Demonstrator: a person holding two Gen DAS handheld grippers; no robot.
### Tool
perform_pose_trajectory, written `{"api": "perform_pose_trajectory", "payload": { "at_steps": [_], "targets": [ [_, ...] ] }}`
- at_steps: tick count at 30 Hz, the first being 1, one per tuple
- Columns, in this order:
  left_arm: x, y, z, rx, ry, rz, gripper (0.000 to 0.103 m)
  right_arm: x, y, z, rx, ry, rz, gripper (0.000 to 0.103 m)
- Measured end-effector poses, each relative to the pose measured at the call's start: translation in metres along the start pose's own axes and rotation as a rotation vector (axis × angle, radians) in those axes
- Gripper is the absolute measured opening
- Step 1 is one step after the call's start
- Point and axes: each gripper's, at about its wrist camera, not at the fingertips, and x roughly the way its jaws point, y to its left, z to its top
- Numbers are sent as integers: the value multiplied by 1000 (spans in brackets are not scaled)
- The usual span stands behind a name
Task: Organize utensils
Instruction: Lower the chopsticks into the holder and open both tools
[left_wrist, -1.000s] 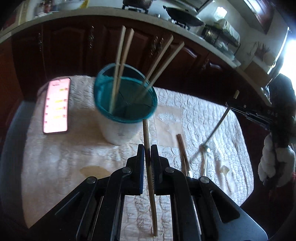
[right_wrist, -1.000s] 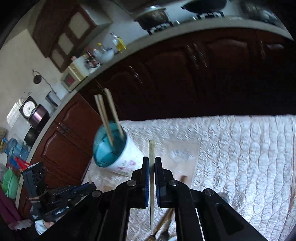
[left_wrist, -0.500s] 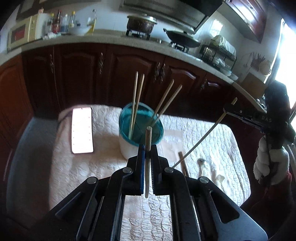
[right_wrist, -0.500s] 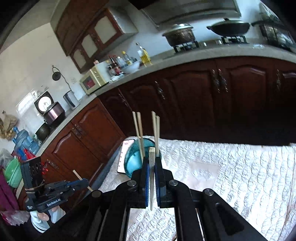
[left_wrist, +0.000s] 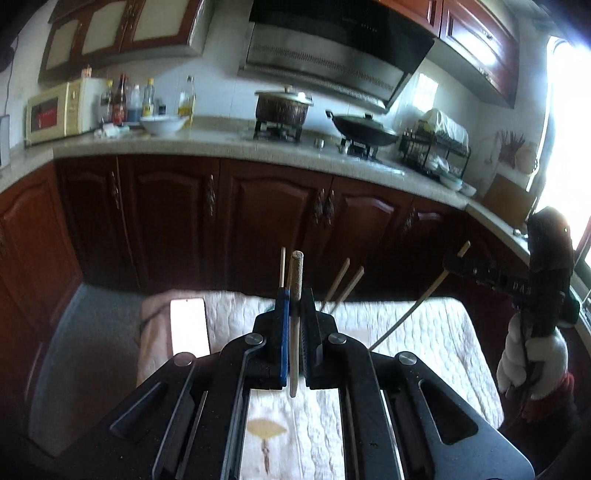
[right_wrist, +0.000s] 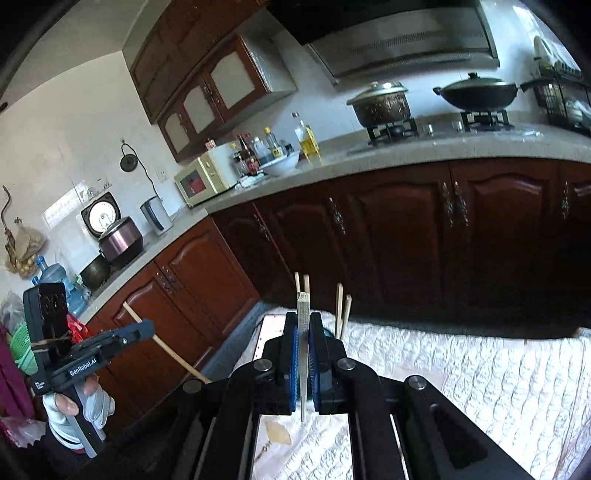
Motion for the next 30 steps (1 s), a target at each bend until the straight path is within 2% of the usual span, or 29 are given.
{"api": "perform_pose_trajectory", "payload": {
  "at_steps": [6, 12, 16, 23, 30],
  "targets": [
    [23, -1, 18, 6, -31, 43, 5, 11, 7, 20, -38, -60, -62, 5],
    [69, 2, 14, 10, 12, 99, 5, 47, 6, 23, -65, -65, -120, 5],
    [96, 7, 3, 2, 55, 123, 4, 75, -2, 15, -46, -37, -123, 5],
    [133, 12, -19, -20, 128, 131, 4, 118, -27, -8, 27, 60, -103, 5],
    [142, 10, -24, -29, 129, 144, 4, 146, -48, -31, 84, 142, -102, 5]
  ]
}}
